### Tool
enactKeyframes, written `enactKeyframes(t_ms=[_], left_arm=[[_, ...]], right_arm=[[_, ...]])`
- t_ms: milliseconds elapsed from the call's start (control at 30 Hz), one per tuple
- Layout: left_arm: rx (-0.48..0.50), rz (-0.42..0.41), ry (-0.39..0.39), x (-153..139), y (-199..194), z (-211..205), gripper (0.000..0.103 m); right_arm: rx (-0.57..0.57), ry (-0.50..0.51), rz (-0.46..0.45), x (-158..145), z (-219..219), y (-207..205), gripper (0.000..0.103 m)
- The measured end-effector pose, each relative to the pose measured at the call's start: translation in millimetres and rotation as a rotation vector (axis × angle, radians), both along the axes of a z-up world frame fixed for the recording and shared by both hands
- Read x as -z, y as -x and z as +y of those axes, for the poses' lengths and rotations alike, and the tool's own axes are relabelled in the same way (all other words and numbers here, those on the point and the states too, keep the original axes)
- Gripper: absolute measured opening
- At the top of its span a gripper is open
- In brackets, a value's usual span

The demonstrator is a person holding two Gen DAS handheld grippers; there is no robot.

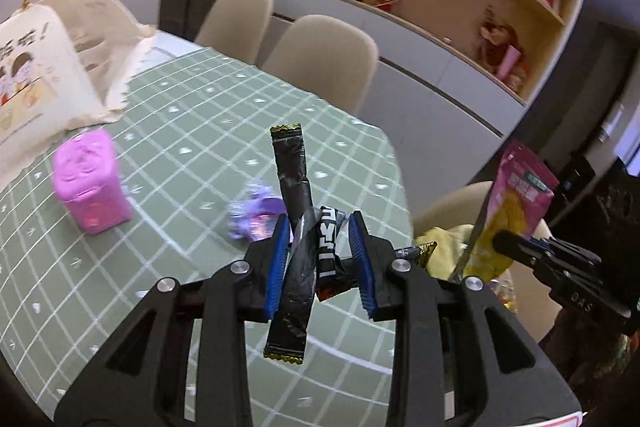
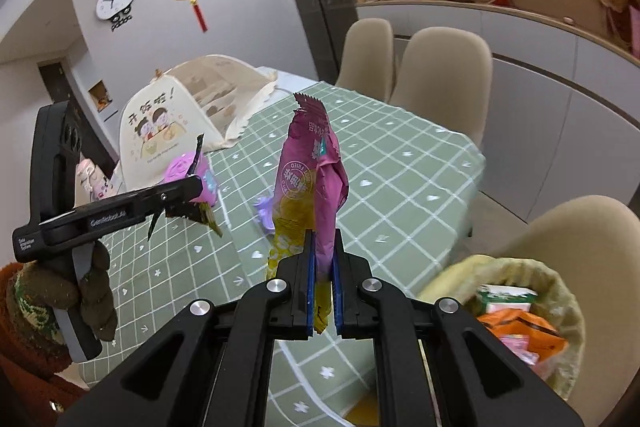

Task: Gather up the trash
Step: 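Carry both wrappers over the trash bin and open the left tool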

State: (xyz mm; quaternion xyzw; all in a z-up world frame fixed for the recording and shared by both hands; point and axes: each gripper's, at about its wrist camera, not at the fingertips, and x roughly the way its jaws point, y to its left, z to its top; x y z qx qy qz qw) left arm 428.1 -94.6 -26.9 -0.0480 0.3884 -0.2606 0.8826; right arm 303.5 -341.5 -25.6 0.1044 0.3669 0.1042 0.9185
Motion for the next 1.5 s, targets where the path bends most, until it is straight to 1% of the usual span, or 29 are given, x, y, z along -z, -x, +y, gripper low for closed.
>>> enactKeyframes(t_ms=[167, 333, 467, 567, 633, 700, 833, 1000, 1067, 1167, 1267, 1367, 1433, 1500], left_arm=[[0.071, -0.013, -0.002, -4.2, 16.8, -39.0, 0.029], [0.118, -0.003, 0.018, -1.5, 32.2, -76.4, 0.029], [0.195, 0.012, 0.015, 5.0, 42.6, -111.6, 0.029], [0.260, 0.024, -0.002, 11.8, 53.2, -139.6, 0.029], [0.310, 0.044, -0.013, 18.5, 59.3, -158.7, 0.029], [0.341, 0.073, -0.033, 27.9, 63.7, -175.8, 0.030], [0.385, 0.108, -0.075, 43.5, 68.5, -200.5, 0.030], [0.424, 0.150, -0.091, 57.8, 70.8, -224.9, 0.030], [0.440, 0.156, -0.088, 61.2, 70.6, -232.9, 0.034], [0.475, 0.189, -0.062, 66.8, 70.3, -244.7, 0.055], [0.473, 0.198, -0.053, 68.4, 71.2, -248.1, 0.058], [0.450, 0.196, -0.049, 66.2, 69.4, -243.5, 0.064], [0.413, 0.187, -0.022, 60.6, 65.5, -234.5, 0.066], [0.375, 0.168, -0.004, 54.2, 61.4, -224.7, 0.070]], right_arm=[[0.056, -0.009, -0.026, -5.1, -41.5, 17.2, 0.009], [0.101, 0.005, -0.034, -3.1, -80.6, 35.1, 0.009], [0.145, 0.020, -0.029, 2.7, -113.0, 51.9, 0.009], [0.185, 0.024, -0.007, 12.6, -135.8, 62.7, 0.009], [0.203, 0.026, 0.000, 17.8, -145.8, 68.1, 0.009], [0.220, 0.028, 0.011, 23.9, -157.0, 74.3, 0.009], [0.243, 0.028, 0.025, 33.6, -173.9, 84.2, 0.009], [0.269, 0.009, 0.042, 44.6, -182.5, 89.8, 0.009], [0.275, 0.004, 0.047, 48.5, -185.8, 91.0, 0.009], [0.276, 0.004, 0.048, 50.1, -185.8, 92.1, 0.009], [0.275, 0.000, 0.046, 51.9, -188.1, 93.5, 0.009], [0.274, -0.014, 0.048, 55.1, -188.4, 92.6, 0.009], [0.266, -0.029, 0.053, 58.0, -187.5, 90.2, 0.009], [0.238, -0.064, 0.067, 62.9, -183.0, 83.5, 0.009]])
